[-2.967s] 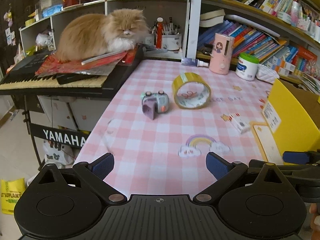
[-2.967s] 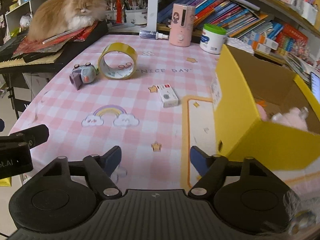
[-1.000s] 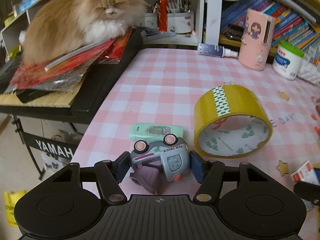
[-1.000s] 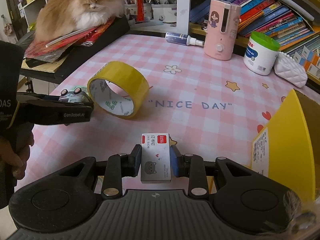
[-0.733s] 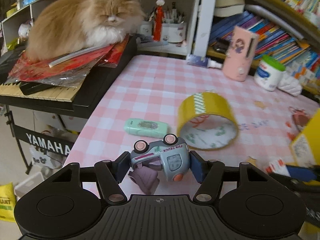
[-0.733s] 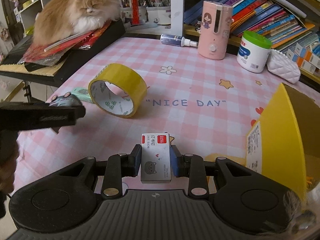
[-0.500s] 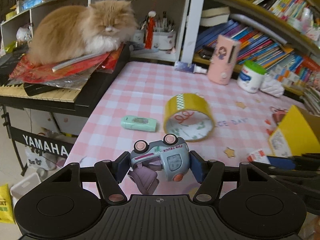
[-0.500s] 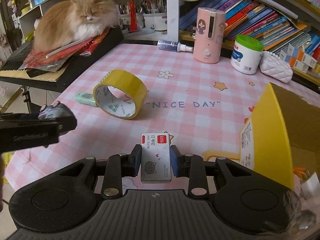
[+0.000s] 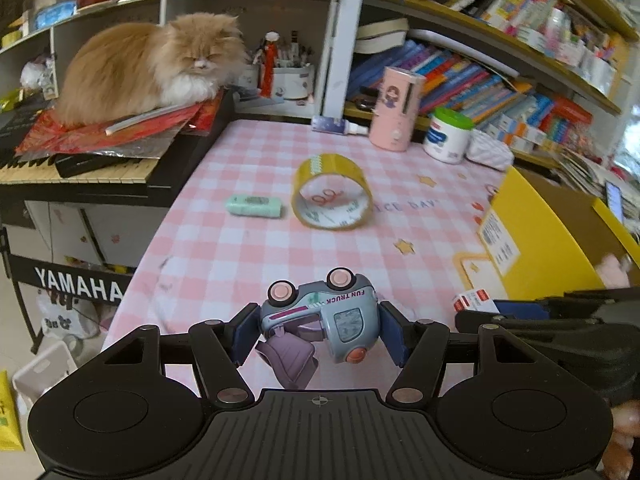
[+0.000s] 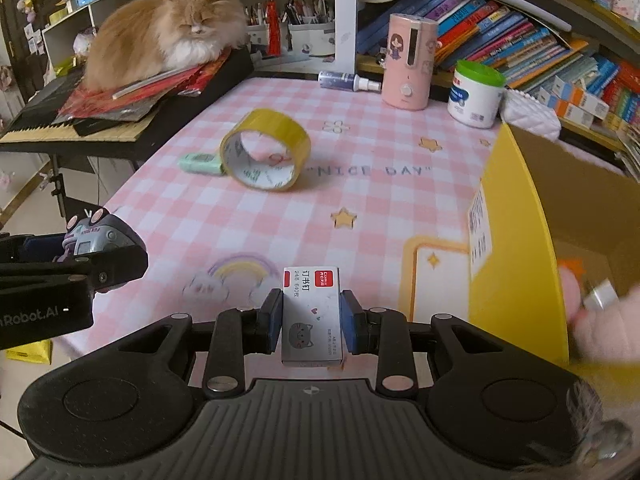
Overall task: Organize objects
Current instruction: 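Carry the grey truck and white card box toward the yellow box with both tools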
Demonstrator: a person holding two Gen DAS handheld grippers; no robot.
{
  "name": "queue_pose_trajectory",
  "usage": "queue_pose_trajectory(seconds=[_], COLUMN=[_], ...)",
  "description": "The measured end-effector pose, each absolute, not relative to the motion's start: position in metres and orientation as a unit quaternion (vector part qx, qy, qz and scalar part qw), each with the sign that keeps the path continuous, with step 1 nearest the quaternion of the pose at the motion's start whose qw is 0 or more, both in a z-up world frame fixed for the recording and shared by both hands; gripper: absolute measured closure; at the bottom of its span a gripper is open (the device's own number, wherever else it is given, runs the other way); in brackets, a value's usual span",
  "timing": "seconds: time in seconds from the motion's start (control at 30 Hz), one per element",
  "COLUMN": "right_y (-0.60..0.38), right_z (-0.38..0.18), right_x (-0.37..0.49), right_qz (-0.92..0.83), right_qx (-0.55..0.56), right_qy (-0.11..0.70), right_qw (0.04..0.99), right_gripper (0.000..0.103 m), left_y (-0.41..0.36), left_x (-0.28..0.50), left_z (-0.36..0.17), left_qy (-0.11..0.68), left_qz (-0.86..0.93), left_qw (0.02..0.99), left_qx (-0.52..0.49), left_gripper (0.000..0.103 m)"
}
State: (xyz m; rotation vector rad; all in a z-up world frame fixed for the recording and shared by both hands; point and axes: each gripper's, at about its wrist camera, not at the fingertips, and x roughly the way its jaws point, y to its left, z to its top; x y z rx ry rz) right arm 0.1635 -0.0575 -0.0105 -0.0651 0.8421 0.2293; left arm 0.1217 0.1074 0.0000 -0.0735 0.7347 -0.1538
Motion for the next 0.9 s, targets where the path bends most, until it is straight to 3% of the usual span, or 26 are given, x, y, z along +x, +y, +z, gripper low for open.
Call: queue_pose_trajectory(seconds=[0.9], right_y=[-0.07], right_z=[-0.016], right_x=[0.026], right_qz=[0.039], right_qx=[0.035], right_qy=[0.414], right_qw=[0.909], right_gripper=[0.075], left_y=[0.096], left_x=[0.018], left_z=[0.0], left_qy=[0.362], left_qz=[-0.165], left_qw=[0.917], left_qx=[0.014], left_gripper=[0.041])
